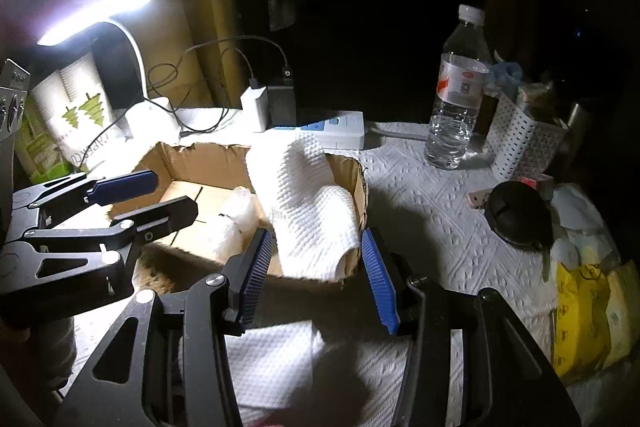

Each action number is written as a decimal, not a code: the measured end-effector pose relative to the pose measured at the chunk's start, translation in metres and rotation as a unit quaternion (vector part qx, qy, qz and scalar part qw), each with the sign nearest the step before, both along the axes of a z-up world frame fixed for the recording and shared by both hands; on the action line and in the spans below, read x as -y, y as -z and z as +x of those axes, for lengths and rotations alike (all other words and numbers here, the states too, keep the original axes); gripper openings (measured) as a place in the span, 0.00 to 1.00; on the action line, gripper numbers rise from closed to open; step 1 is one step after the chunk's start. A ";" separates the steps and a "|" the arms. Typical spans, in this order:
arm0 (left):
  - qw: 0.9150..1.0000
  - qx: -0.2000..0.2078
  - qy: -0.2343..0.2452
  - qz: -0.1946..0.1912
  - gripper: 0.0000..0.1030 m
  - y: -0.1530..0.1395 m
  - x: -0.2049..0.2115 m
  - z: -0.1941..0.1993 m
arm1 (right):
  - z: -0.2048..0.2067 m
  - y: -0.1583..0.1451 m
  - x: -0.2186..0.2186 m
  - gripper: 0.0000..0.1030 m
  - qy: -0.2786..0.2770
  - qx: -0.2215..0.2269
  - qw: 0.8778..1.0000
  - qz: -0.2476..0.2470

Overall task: Organize soft objects
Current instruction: 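Reach the right tool to the pink plush toy and grasp it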

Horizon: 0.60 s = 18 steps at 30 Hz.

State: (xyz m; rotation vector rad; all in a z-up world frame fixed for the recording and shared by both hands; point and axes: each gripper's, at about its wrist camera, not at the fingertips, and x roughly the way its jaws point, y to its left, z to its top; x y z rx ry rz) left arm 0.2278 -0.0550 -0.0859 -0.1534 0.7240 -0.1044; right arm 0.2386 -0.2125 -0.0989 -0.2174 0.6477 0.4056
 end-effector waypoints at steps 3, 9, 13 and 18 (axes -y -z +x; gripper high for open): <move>1.000 0.005 0.001 0.004 0.70 -0.004 0.002 -0.009 | -0.011 -0.003 0.003 0.48 0.000 0.006 1.000 0.003; 1.000 0.010 0.007 0.011 0.70 -0.011 0.008 -0.027 | -0.032 -0.007 0.011 0.51 0.001 0.013 1.000 0.008; 1.000 0.011 0.010 0.015 0.70 -0.013 0.012 -0.038 | -0.044 -0.006 0.016 0.55 0.000 0.013 1.000 0.012; 1.000 0.009 0.011 0.021 0.70 -0.011 0.013 -0.048 | -0.057 -0.003 0.022 0.56 0.005 0.013 1.000 0.018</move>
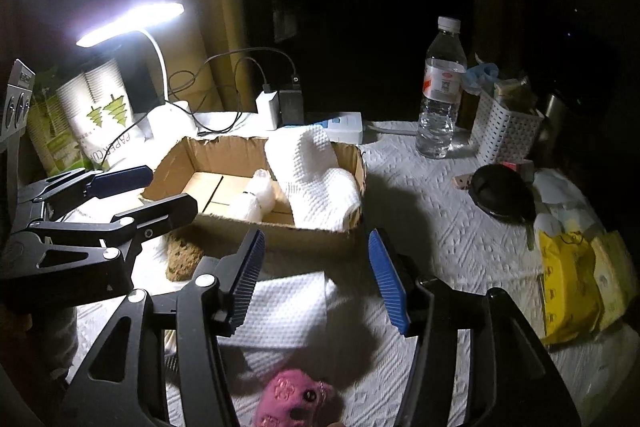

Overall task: Organize soft objects
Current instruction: 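Reach the right tool to the pink plush toy and grasp it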

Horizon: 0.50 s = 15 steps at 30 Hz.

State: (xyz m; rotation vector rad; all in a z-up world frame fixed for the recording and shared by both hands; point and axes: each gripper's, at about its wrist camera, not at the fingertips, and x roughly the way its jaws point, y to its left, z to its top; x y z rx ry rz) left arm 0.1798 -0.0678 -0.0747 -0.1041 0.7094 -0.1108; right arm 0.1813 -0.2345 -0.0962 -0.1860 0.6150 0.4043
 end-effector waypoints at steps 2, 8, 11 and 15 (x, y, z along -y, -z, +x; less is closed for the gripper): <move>1.000 -0.003 0.000 0.003 0.70 0.003 -0.001 -0.005 | -0.005 0.002 0.003 0.56 0.002 -0.001 1.000 0.004; 1.000 -0.016 0.001 0.009 0.70 0.013 0.000 -0.017 | -0.018 0.013 0.014 0.56 0.009 -0.009 1.000 0.008; 1.000 -0.022 0.003 0.011 0.70 0.019 0.003 -0.023 | -0.024 0.022 0.019 0.56 0.013 -0.018 1.000 0.010; 1.000 -0.029 0.006 0.012 0.70 0.026 0.007 -0.032 | -0.030 0.038 0.024 0.56 0.017 -0.036 0.999 0.010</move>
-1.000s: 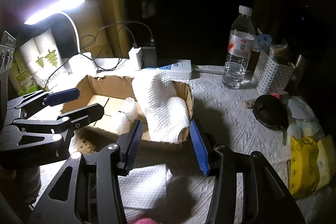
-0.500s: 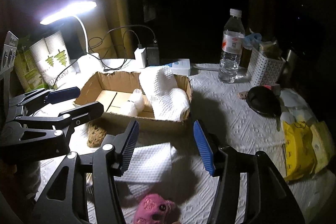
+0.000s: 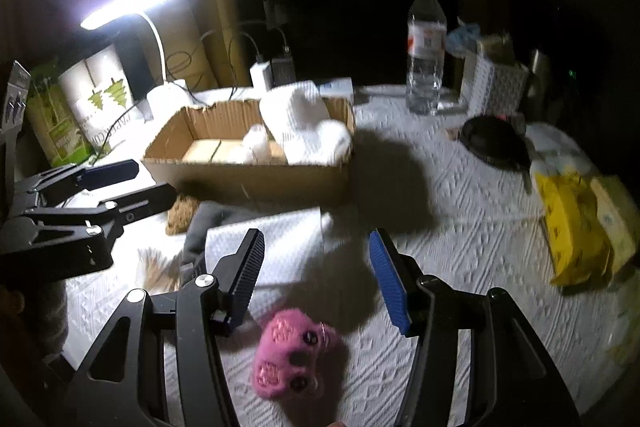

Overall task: Organize soft objects
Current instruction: 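Reach the right tool to the pink plush toy and grasp it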

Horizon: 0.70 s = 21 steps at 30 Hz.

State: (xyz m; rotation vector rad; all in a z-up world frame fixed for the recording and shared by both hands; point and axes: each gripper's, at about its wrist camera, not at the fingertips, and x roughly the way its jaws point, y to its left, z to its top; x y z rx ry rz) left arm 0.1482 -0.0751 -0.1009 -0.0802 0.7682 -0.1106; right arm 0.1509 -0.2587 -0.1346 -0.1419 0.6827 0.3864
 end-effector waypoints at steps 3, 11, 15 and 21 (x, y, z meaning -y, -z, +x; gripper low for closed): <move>1.000 -0.006 0.002 0.000 0.70 0.006 0.003 -0.006 | -0.006 0.013 0.003 0.56 0.000 -0.011 1.000 0.000; 1.000 -0.027 0.006 -0.004 0.70 0.025 0.009 -0.022 | -0.018 0.040 0.002 0.56 -0.006 -0.044 0.999 -0.003; 0.999 -0.031 0.010 0.001 0.70 0.028 0.012 -0.027 | -0.020 0.054 0.001 0.56 -0.009 -0.063 0.998 -0.002; 0.999 -0.034 0.015 0.009 0.70 0.029 0.021 -0.027 | -0.019 0.070 0.003 0.56 -0.015 -0.084 0.996 0.005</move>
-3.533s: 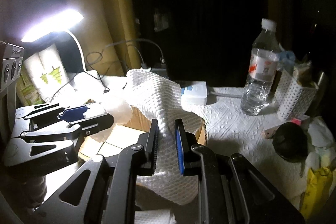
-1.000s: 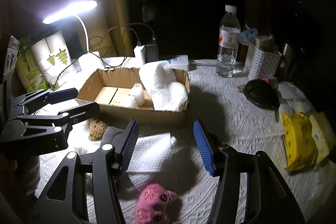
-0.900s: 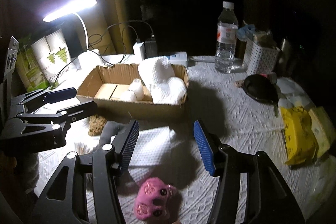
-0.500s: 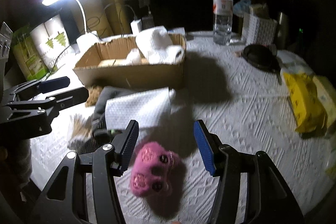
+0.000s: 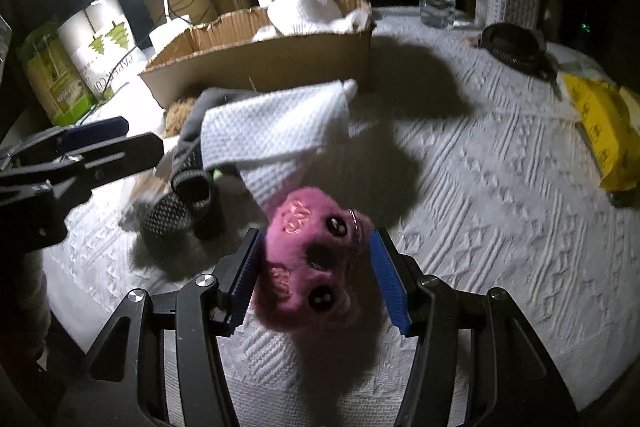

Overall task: Organize soft objects
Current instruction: 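Reach the right tool to the pink plush toy and grasp it, then grasp the white paper tissue with the left tool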

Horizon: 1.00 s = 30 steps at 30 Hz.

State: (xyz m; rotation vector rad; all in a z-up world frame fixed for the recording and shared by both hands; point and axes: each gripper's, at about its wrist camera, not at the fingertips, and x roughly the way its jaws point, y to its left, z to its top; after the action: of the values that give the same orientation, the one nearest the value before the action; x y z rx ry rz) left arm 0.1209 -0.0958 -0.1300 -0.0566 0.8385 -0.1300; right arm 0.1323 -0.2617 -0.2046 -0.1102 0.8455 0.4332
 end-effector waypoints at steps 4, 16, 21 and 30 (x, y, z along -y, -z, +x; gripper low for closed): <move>1.000 -0.001 0.009 0.008 0.70 0.000 0.011 0.005 | -0.001 -0.001 0.004 0.41 -0.015 0.002 1.000 0.013; 0.996 -0.004 0.061 0.061 0.70 0.006 0.073 0.036 | 0.006 -0.017 0.061 0.32 0.023 0.030 0.999 0.028; 0.994 -0.002 0.077 0.079 0.70 0.012 0.090 0.050 | 0.011 -0.016 0.087 0.32 0.041 0.032 0.998 0.043; 0.990 -0.029 0.095 0.102 0.34 0.031 0.104 0.069 | 0.016 -0.013 0.101 0.32 0.039 0.034 0.997 0.061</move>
State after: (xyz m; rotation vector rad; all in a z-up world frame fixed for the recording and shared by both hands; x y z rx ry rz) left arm 0.1904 -0.1994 -0.1614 0.2126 0.9117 -0.2211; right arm 0.1480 -0.3627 -0.1916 0.0210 0.7529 0.4037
